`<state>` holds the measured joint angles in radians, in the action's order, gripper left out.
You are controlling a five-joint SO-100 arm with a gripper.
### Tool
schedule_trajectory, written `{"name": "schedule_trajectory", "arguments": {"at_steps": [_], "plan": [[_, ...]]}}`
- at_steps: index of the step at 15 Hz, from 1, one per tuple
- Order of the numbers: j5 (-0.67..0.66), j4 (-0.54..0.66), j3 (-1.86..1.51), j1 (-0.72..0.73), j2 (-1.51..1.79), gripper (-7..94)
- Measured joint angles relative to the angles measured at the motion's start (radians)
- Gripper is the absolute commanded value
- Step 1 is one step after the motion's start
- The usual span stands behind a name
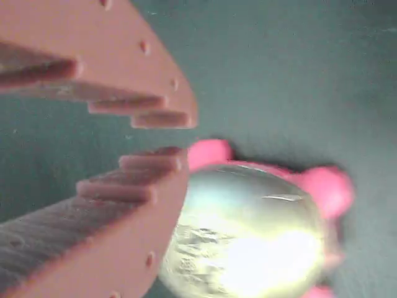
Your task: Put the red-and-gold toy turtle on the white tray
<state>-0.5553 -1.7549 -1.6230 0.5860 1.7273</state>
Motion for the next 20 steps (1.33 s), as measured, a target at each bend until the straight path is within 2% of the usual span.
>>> {"name": "schedule_trajectory", "arguments": {"at_steps": [2,3,6,10,13,16,17,20], "plan": [[-0.029,-0.005,0.026,-0.025,-0.055,2],[-0.032,-0.005,0.031,-0.021,-0.074,8],[-0.012,-0.005,0.032,-0.015,-0.121,42],[0.021,0.002,0.034,0.006,-0.141,51],[0.086,0.075,0.034,0.006,-0.141,51],[0.153,0.132,0.012,0.021,-0.14,56],[0.164,0.143,-0.003,0.009,-0.137,62],[0.152,0.186,-0.075,0.012,-0.117,62]]}}
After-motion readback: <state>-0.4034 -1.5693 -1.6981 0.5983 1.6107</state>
